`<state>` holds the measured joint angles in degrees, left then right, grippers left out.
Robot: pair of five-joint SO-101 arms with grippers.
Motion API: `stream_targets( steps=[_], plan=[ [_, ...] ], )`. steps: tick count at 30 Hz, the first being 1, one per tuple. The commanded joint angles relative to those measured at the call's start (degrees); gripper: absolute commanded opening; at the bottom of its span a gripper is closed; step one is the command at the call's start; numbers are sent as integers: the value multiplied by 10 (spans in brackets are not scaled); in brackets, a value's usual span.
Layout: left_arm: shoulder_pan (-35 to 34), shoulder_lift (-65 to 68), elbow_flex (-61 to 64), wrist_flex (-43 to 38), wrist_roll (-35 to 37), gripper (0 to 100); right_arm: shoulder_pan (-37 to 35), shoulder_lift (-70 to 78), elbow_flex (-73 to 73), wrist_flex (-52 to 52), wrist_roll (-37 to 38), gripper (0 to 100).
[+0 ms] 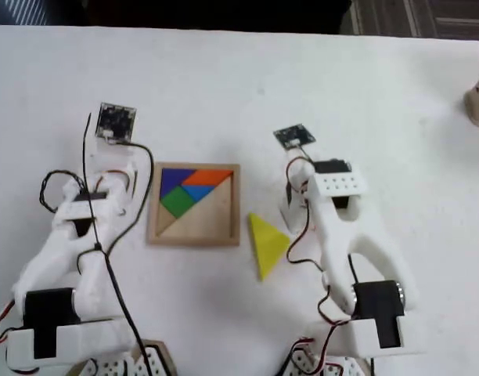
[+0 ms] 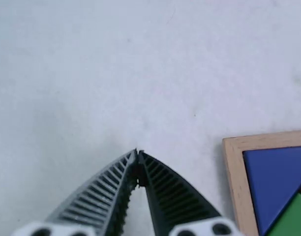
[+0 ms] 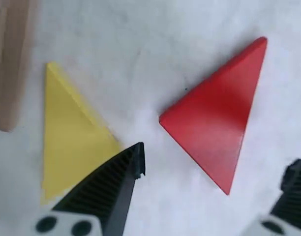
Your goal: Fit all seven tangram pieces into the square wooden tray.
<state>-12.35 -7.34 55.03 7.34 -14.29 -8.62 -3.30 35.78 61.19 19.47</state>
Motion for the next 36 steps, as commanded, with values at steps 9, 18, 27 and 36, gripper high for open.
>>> stream_targets(
  steps=[9, 18, 27, 36],
  plan=[
    [-10, -2, -28, 2, -10, 24, 19, -13, 18, -79, -33, 447],
    [-10, -2, -27, 2, -9, 24, 20, 108, -83, -18, -29, 447],
    [-10, -2, -27, 2, -9, 24, 22, 172, -151, 33, -33, 246],
    [-10, -2, -27, 2, -10, 24, 34, 170, -150, 30, -34, 85]
  ],
)
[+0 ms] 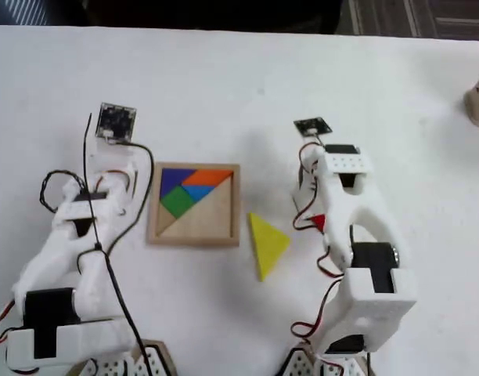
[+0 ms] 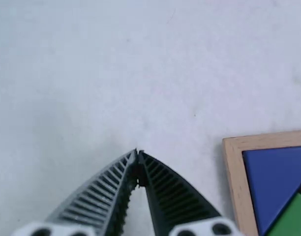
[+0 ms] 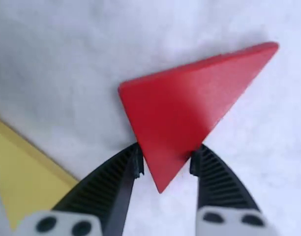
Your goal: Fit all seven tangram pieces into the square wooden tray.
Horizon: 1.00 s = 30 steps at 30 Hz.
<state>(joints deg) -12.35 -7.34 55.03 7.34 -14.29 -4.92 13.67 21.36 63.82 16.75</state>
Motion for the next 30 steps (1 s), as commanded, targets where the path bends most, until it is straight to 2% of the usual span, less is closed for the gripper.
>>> stream_targets(
  steps=[1, 4, 8, 15, 19, 25, 30],
  plan=[
    [-10, -2, -27, 2, -10, 24, -3, 0, -6, 4, -7, 83],
    [-10, -2, -27, 2, -10, 24, -2, 0, -7, 4, -7, 76],
    [-10, -2, -27, 2, -10, 24, 17, -13, -9, -6, -7, 15],
    [-10, -2, -27, 1, -11, 24, 45, -94, 13, 7, -10, 18],
    [-10, -2, -27, 1, -11, 24, 36, -161, 45, 8, -65, 18],
    [-10, -2, -27, 0, -11, 24, -18, -237, 52, -6, -146, 22],
    [-10, -2, -27, 1, -11, 24, -40, -217, 52, -58, -216, 139]
  ],
)
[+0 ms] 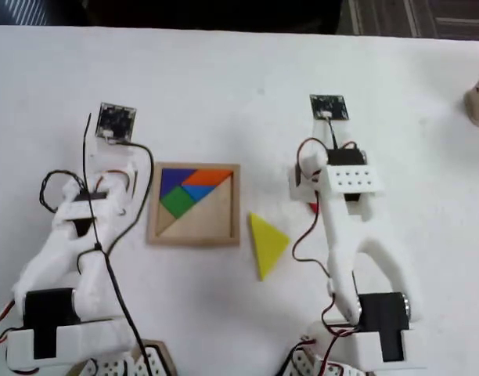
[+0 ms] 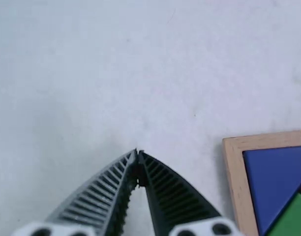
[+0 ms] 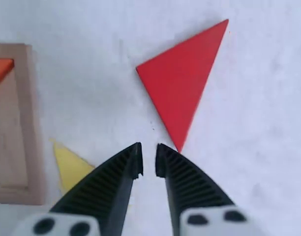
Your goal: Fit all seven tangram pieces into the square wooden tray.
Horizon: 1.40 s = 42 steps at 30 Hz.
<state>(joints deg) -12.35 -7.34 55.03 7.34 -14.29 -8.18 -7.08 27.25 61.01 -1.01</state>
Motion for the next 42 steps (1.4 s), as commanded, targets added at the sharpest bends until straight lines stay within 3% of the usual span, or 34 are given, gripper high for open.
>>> stream_targets(
  steps=[1, 8, 12, 19, 26, 38, 42],
  plan=[
    [-10, -2, -27, 1, -11, 24, -6, 1, -8, -38, -51, 156],
    [-10, -2, -27, 2, -11, 24, 13, 112, -75, -64, -59, 155],
    [-10, -2, -27, 2, -11, 24, -1, 208, -129, -60, -59, 202],
    [-10, -2, -27, 2, -11, 24, -2, 313, -260, 42, -24, 221],
    [-10, -2, -27, 2, -11, 24, 22, 287, -320, 100, -26, 223],
    [-9, -2, -27, 0, -11, 24, -7, 248, -315, 36, -28, 220],
    [-9, -2, -27, 0, -11, 24, -4, 301, -316, 0, -28, 220]
  ],
)
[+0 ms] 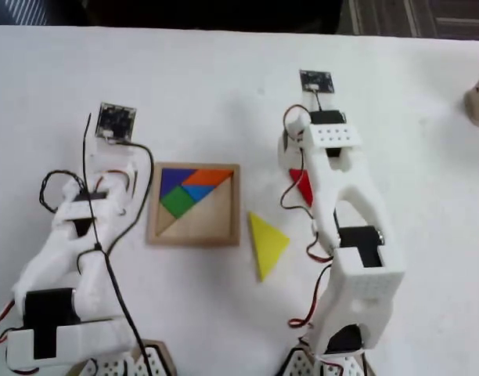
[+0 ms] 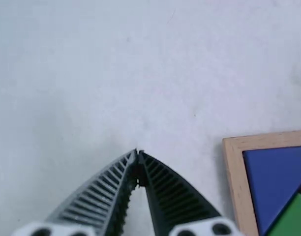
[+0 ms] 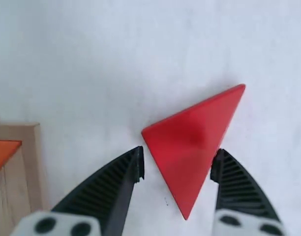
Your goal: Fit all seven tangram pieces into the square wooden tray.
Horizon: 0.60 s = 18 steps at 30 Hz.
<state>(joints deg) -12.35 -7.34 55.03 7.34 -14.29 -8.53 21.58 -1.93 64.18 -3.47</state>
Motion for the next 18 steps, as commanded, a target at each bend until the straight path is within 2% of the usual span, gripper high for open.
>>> stream_targets(
  steps=[1, 3, 6, 18],
  plan=[
    [-8, -2, -27, 0, -11, 24, 0, 40, -26, -44, -4, 220],
    [-8, -2, -27, 0, -11, 24, 3, 86, -39, -54, 0, 220],
    [-9, -2, -27, 0, -11, 24, 15, 116, -107, 9, 1, 220],
    [-10, -2, -27, 1, -11, 24, 15, 214, -247, 142, 8, 223]
  ],
)
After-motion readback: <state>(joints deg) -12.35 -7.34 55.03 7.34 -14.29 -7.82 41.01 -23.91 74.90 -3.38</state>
